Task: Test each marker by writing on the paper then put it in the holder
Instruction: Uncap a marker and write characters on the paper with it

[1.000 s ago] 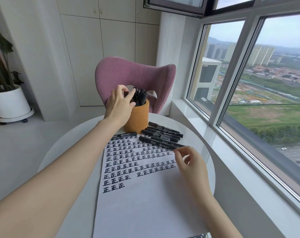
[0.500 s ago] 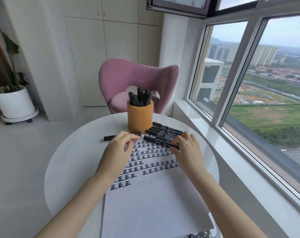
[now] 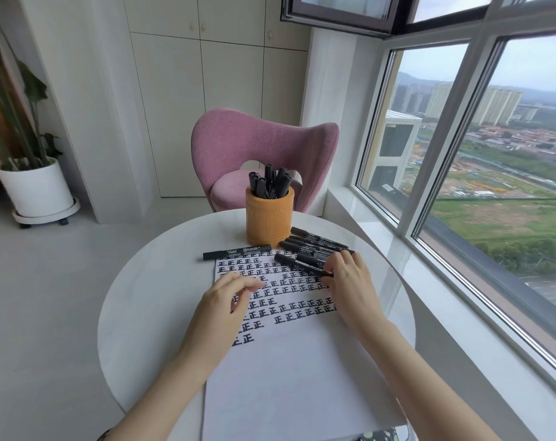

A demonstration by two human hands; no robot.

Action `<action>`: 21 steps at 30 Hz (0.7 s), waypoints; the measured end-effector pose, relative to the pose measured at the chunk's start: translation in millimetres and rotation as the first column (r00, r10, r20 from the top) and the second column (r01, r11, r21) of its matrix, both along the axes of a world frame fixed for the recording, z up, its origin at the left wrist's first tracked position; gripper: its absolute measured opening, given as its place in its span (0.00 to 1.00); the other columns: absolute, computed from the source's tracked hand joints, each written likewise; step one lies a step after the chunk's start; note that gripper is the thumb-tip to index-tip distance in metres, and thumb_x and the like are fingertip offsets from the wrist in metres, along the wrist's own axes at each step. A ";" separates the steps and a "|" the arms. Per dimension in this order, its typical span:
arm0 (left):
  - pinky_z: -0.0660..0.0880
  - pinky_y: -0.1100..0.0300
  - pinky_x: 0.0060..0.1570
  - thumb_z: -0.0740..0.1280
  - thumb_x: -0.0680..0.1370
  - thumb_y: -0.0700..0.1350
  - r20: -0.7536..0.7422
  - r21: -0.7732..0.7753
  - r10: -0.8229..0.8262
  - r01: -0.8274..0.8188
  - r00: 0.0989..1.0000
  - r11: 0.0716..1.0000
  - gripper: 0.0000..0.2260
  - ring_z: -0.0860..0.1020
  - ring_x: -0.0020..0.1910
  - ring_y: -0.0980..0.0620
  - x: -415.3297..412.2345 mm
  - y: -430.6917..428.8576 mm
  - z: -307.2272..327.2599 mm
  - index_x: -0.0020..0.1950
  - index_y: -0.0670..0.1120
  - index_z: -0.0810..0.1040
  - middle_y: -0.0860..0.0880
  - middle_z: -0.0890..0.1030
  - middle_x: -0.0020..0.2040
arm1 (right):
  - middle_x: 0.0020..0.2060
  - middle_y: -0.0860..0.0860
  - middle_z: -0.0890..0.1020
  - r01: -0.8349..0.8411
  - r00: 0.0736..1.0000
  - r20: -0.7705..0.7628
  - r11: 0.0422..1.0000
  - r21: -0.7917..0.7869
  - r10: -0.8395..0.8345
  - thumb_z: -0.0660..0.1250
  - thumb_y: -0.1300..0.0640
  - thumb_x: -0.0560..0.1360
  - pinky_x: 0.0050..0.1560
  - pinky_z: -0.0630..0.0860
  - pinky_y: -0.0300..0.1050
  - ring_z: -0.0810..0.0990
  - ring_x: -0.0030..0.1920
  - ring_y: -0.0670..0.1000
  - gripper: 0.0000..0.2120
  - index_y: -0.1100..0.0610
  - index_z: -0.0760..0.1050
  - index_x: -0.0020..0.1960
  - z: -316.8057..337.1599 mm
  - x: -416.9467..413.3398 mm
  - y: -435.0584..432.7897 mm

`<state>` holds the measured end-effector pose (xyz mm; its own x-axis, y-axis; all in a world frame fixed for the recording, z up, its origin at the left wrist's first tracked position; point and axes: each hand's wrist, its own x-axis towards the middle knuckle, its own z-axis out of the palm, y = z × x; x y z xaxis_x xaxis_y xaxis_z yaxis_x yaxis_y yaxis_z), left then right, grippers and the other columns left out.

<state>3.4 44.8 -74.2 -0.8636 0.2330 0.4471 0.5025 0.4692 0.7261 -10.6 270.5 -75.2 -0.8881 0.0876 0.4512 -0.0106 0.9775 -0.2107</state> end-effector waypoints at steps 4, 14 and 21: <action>0.68 0.74 0.43 0.63 0.78 0.37 -0.004 -0.004 0.007 -0.007 1.000 1.000 0.12 0.75 0.46 0.61 1.7 -0.5 2.1 0.52 0.52 0.80 0.60 0.77 0.48 | 0.40 0.55 0.77 -0.053 0.998 -0.042 0.998 0.021 0.054 0.74 0.65 0.69 0.45 0.72 0.54 0.74 0.45 0.62 0.06 0.60 0.77 0.44 -0.9 4.4 -1.2; 0.60 0.67 0.64 0.70 0.73 0.48 -0.269 -0.273 -0.016 -0.061 0.963 0.960 0.21 0.67 0.63 0.57 5.4 -3.5 8.0 0.65 0.51 0.72 0.56 0.71 0.62 | 0.44 0.45 0.78 -0.267 0.962 -0.107 0.942 -0.203 0.250 0.63 0.57 0.79 0.48 0.59 0.44 0.68 0.46 0.46 0.04 0.57 0.74 0.51 27.7 46.5 -36.1; 0.65 0.66 0.54 0.55 0.75 0.61 -0.262 -0.341 -0.017 -0.076 0.965 0.937 0.19 0.74 0.50 0.57 11.2 -13.8 13.0 0.58 0.53 0.75 0.58 0.78 0.50 | 0.36 0.46 0.78 -0.309 0.939 -0.108 0.667 -0.678 0.326 0.63 0.59 0.79 0.38 0.70 0.37 0.74 0.35 0.42 0.05 0.56 0.76 0.45 44.6 68.7 -52.7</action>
